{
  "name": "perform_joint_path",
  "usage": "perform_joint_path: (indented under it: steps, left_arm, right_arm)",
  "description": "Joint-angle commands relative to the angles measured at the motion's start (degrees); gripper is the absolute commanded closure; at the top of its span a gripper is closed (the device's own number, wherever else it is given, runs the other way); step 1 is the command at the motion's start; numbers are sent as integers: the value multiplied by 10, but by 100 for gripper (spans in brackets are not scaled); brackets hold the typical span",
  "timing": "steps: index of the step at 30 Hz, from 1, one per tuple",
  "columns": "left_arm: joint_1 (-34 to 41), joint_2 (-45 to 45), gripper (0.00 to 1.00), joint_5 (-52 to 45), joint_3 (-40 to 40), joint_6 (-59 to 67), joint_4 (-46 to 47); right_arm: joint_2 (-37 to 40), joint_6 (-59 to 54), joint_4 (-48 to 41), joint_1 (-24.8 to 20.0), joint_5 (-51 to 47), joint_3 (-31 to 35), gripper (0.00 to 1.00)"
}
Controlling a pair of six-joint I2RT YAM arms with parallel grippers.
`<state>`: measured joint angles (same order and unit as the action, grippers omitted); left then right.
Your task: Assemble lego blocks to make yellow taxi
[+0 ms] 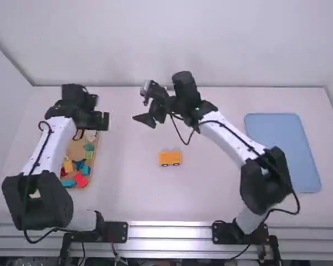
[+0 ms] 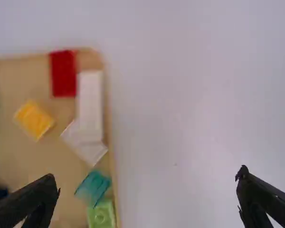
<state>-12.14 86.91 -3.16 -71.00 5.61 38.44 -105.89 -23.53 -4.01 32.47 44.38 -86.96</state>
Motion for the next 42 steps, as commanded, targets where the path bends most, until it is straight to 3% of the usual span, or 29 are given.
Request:
perform_joint_path:
  steps: [1,7,11,16,25,30,31,33,36,38,42]
  left_arm:
    - [-45,-15,1,-7,-9,-144,15]
    - [-125,-15,1,0,-9,-238,40]
    - [-165,-15,1,38,-9,-339,57]
    - [-202,-15,1,45,-9,-407,83]
    - [-256,-15,1,94,-7,-405,110]
    - [-254,-15,0,101,30,-241,96]
    - [-254,-15,12,101,42,-221,92]
    - [-254,-15,21,99,64,-202,84]
    - [-254,-15,18,78,107,-163,63]
    - [-254,-15,30,70,140,-105,38]
    - [-254,-15,40,69,184,-70,-15]
  right_arm:
    - [-57,-40,-47,14,26,-97,2]
    - [-146,-106,-171,51,12,-240,1]
    - [-169,-110,-191,66,-1,-275,2]
    - [-173,-111,-193,75,-1,-276,2]
    - [-173,-110,-210,73,6,-276,2]
    - [-173,-110,-220,73,6,-276,2]
    - [-173,-111,-222,73,6,-276,2]
    - [-173,-110,-222,73,6,-276,2]
    - [-173,-111,-221,73,6,-276,2]
    - [-173,-110,-222,73,6,-276,2]
    - [-173,-110,-222,73,6,-276,2]
